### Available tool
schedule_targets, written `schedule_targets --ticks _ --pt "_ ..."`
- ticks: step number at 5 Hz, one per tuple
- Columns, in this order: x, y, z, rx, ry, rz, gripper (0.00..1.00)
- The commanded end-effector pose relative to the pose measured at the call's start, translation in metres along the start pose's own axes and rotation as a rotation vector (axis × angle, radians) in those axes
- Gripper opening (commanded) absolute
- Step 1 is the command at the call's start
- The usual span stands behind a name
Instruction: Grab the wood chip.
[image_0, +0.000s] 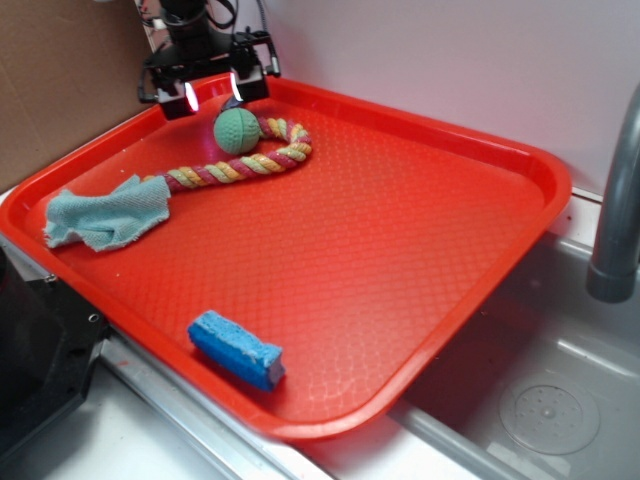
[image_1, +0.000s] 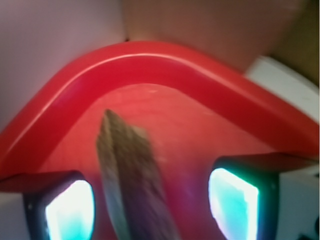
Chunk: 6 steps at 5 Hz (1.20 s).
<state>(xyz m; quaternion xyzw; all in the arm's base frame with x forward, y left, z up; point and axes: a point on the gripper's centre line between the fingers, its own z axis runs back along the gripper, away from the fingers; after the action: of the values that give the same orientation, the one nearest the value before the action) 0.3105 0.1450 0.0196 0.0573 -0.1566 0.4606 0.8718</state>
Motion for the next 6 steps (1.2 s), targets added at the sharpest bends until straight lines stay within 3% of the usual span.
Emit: schedule_targets --ticks 1,2,3,5,6 --pt "0.016 0.003 -0.005 0.014 -0.037 0.011 1.0" --pt "0.013 0.004 0.003 0.018 -0.065 0.017 0.0" --pt "0.011 0.004 0.011 0.036 -0.086 0.025 0.0" --pt "0.015 0.004 0.062 -0.005 -0.133 0.014 0.0" --pt "0.011 0.001 0.103 -0.063 -0.086 0.0 0.0"
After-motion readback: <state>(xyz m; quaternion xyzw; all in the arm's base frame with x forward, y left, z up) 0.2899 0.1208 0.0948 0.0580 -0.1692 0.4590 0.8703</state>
